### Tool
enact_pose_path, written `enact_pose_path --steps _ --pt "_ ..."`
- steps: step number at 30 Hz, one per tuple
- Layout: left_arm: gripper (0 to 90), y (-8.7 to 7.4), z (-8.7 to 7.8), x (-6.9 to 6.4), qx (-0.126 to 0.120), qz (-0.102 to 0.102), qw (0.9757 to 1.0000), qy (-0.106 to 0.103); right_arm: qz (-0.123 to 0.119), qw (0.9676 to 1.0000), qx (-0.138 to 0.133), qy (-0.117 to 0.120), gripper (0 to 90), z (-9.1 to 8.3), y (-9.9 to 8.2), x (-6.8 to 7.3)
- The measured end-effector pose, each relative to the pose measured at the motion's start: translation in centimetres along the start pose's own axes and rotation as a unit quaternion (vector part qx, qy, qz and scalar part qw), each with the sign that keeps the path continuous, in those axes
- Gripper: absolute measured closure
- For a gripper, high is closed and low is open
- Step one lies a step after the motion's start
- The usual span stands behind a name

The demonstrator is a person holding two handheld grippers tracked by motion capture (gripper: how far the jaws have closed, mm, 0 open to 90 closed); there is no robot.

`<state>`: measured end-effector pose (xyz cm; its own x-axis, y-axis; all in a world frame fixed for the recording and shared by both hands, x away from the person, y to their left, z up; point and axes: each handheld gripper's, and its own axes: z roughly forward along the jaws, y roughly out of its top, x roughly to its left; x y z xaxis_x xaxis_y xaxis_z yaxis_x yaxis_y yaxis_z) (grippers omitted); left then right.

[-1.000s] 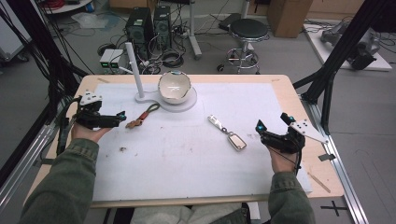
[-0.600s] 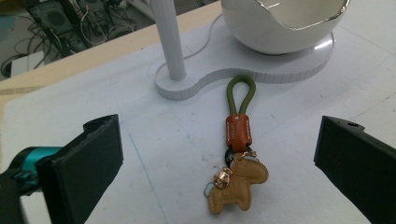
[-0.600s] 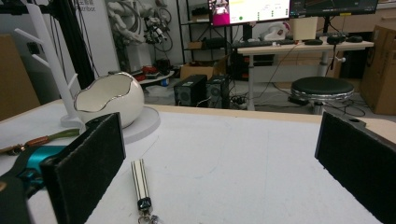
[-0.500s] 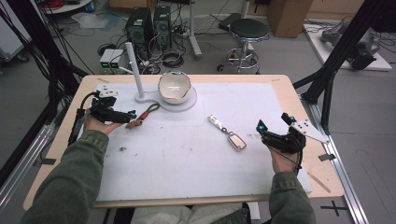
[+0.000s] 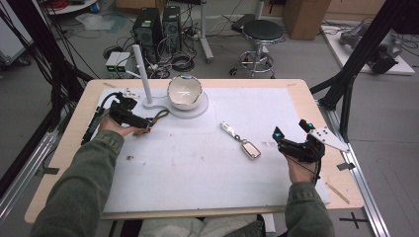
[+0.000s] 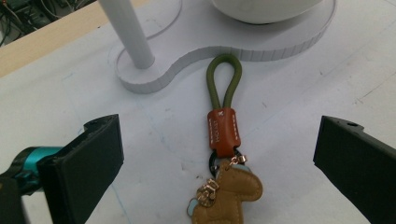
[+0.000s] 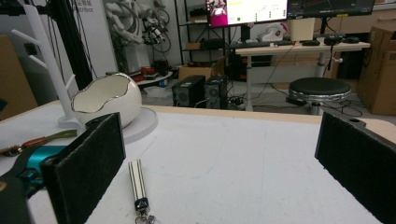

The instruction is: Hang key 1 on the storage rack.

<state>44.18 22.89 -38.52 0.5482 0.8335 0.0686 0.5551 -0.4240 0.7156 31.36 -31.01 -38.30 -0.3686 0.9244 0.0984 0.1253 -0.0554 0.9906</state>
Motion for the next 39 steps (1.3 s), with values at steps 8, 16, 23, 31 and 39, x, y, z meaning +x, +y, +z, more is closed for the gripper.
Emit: enact_pose_path --steps 8,16,23,31,39 --pt "5.8 0.8 2.0 -0.4 0.020 0.012 0.9997 -0.009 0.004 0.9999 -0.008 -0.006 0.6 -0.3 0.1 -0.1" --pt "7.0 0.1 4.0 0.1 0.050 0.006 0.9987 -0.012 0.003 0.9999 -0.009 -0.007 0.6 -0.3 0.1 -0.2" --pt "12.5 -0.1 4.7 -0.4 0.062 0.021 0.9976 -0.022 -0.001 0.9999 -0.009 -0.005 0.6 -0.3 0.1 -0.2" --pt "27.4 -0.3 4.9 -0.4 0.074 0.023 0.9969 -0.017 -0.001 0.9999 -0.009 -0.008 0.6 -0.4 0.1 -0.3" --pt "41.4 -0.4 5.3 -0.5 0.078 0.036 0.9963 -0.009 0.001 0.9999 -0.010 -0.009 0.6 -0.5 0.0 -0.3"
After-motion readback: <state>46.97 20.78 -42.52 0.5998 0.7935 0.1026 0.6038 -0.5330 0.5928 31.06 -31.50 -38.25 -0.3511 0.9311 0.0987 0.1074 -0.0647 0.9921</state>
